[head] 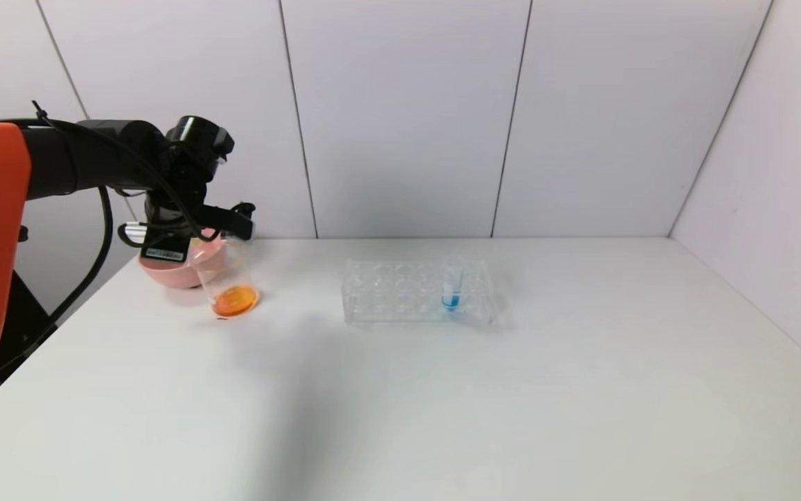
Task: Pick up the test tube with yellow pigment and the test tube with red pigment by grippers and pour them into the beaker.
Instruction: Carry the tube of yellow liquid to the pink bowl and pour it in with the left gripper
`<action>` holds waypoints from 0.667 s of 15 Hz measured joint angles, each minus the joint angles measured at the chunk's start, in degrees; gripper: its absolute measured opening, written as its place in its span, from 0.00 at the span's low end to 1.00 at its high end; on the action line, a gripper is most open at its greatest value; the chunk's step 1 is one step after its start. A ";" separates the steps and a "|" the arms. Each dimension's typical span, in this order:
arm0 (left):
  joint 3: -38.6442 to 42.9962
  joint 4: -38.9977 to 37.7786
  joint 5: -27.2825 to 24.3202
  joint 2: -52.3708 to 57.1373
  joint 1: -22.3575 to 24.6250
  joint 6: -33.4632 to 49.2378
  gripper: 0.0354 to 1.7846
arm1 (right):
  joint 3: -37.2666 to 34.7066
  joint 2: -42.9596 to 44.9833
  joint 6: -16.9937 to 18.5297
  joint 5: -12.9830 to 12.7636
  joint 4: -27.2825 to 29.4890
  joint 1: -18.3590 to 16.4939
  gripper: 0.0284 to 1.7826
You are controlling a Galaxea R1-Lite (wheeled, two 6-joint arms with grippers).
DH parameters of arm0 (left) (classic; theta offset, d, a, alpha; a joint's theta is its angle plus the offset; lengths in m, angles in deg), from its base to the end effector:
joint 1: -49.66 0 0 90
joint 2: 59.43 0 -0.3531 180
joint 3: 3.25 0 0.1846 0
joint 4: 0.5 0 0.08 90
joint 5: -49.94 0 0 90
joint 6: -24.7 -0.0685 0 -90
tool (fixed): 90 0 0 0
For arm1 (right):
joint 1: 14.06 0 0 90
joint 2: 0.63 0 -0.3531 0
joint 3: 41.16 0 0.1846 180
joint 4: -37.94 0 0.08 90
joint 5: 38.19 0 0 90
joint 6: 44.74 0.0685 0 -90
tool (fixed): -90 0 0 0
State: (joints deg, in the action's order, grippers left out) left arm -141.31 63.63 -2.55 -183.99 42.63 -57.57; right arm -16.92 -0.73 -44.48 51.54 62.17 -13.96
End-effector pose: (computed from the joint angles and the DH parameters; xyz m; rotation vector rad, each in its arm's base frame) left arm 0.4666 -0.0155 0.2300 1.6468 1.0753 -0.1925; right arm -0.0361 -0.0004 0.0759 0.0045 0.0016 -0.0030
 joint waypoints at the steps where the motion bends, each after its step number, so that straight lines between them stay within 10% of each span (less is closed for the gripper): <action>1: 0.00 -0.13 0.52 -0.07 -0.02 -0.72 0.26 | 0.00 0.00 -0.02 0.02 0.00 0.00 0.95; 10: 0.02 -0.72 2.76 -0.57 -0.52 -2.26 0.26 | 0.00 0.00 0.00 0.00 0.00 -0.05 0.95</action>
State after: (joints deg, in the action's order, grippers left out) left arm -141.29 62.91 0.21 -184.57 42.11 -59.83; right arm -16.92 -0.73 -44.48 51.54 62.17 -14.01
